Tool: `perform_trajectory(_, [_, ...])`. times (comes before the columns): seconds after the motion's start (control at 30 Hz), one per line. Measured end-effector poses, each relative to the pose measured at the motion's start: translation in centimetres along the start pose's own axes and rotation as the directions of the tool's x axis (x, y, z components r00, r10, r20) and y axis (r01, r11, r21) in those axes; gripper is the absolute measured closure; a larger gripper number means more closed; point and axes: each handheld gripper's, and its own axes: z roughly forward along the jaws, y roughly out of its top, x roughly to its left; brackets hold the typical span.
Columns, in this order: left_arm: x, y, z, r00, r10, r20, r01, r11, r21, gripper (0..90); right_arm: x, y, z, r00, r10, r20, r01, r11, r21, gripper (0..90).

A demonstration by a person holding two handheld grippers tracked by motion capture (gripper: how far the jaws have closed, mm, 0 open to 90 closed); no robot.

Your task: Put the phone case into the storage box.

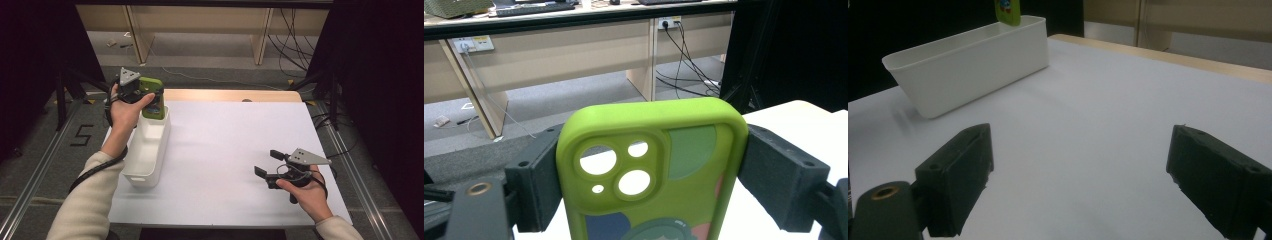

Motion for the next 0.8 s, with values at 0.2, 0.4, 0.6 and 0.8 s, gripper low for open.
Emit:
perform_trajectory(0.2, [0.18, -0.1, 0.19, 1.0, 0.0, -0.003, 0.0, 1.0, 0.005, 17.4, 0.01, -0.01, 0.01, 1.0, 0.0, -0.001, 0.0, 1.0, 0.0, 12.6])
perform_trajectory(0.4, [0.32, -0.09, 0.4, 1.0, -0.001, -0.004, 0.001, 0.9999, 0.012, 17.5, 0.01, -0.01, 0.04, 1.0, 0.0, 0.0, 0.0, 1.0, -0.002, 12.6])
perform_trajectory(0.6, [0.39, -0.12, 0.65, 1.0, -0.001, -0.006, 0.001, 0.9999, 0.015, 17.4, 0.0, -0.01, 0.04, 1.0, -0.001, -0.001, 0.001, 1.0, -0.001, 12.6])
perform_trajectory(0.8, [0.54, -0.17, 0.9, 0.9999, -0.005, -0.01, 0.005, 0.9997, 0.022, 17.4, -0.01, -0.02, 0.06, 1.0, 0.0, 0.0, 0.0, 1.0, -0.002, 12.6])
